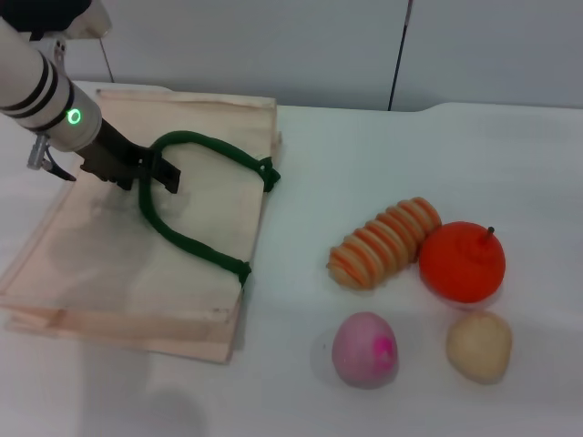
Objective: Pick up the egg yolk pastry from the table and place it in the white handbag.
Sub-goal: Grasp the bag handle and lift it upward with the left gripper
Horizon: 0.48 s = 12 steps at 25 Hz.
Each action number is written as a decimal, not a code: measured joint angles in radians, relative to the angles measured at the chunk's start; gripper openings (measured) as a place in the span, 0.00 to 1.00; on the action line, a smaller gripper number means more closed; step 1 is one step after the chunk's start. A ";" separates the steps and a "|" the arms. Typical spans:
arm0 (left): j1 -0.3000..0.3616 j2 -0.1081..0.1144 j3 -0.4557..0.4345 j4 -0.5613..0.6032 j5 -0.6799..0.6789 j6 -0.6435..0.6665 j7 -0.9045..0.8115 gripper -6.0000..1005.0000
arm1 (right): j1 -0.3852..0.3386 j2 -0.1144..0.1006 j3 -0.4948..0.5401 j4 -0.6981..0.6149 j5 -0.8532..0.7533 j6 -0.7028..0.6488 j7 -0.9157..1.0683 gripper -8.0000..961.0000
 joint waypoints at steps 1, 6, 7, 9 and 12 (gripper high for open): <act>-0.005 0.000 0.000 0.001 0.013 0.000 -0.006 0.72 | 0.000 0.000 0.000 0.000 0.000 0.000 0.003 0.89; -0.018 0.003 0.000 0.002 0.027 0.001 -0.009 0.72 | 0.002 0.000 0.000 0.005 0.000 0.019 0.009 0.89; -0.018 0.005 0.000 0.002 0.027 0.001 -0.008 0.71 | 0.002 0.000 0.000 0.008 0.000 0.030 0.009 0.89; -0.022 0.009 0.000 0.006 0.037 0.001 -0.010 0.71 | 0.003 0.000 0.000 0.008 0.000 0.034 0.009 0.89; -0.030 0.012 0.000 0.015 0.058 0.002 -0.015 0.71 | 0.004 0.000 0.000 0.009 0.000 0.038 0.009 0.89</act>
